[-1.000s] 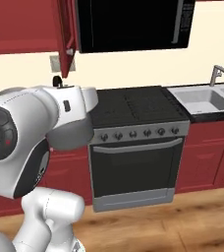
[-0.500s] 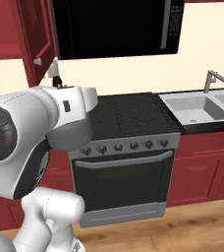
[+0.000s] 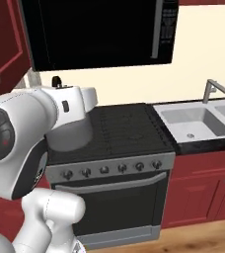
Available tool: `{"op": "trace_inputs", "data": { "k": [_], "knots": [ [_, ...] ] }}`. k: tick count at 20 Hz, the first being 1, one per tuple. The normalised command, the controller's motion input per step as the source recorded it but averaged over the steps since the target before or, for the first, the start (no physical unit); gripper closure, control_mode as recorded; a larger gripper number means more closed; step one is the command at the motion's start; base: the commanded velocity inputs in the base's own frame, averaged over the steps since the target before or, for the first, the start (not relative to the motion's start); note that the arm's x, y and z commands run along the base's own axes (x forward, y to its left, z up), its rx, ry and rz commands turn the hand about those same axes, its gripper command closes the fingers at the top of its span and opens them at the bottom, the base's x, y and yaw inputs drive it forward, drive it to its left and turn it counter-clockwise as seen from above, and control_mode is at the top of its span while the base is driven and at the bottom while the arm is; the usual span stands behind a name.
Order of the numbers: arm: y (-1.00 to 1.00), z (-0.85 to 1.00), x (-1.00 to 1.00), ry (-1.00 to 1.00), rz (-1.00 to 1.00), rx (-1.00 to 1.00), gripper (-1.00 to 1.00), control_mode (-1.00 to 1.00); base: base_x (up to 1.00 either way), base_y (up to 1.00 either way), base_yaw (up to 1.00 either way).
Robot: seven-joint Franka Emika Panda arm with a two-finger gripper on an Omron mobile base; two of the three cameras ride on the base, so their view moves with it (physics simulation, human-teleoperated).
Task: Pick the kettle from the cabinet and place it on a stove burner. Then pick the pot from the counter and place it on another stove burner. Finally, turn both burners on.
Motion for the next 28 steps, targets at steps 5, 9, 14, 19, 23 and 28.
{"op": "trace_inputs", "data": {
  "k": [5,9,14,19,23,28],
  "knots": [
    [0.0,0.0,0.0,0.0,0.0,0.0,1.0,1.0,0.83,-0.42,0.0],
    [0.0,0.0,0.0,0.0,0.0,0.0,1.0,1.0,0.64,-0.56,0.02],
    [0.0,0.0,0.0,0.0,0.0,0.0,1.0,1.0,0.16,-0.51,0.03],
    [0.0,0.0,0.0,0.0,0.0,0.0,1.0,1.0,0.03,-0.58,0.06],
    [0.0,0.0,0.0,0.0,0.0,0.0,1.0,1.0,0.15,-0.53,0.09],
    [0.0,0.0,0.0,0.0,0.0,0.0,1.0,1.0,-0.16,-0.37,0.18]
  ]
}}
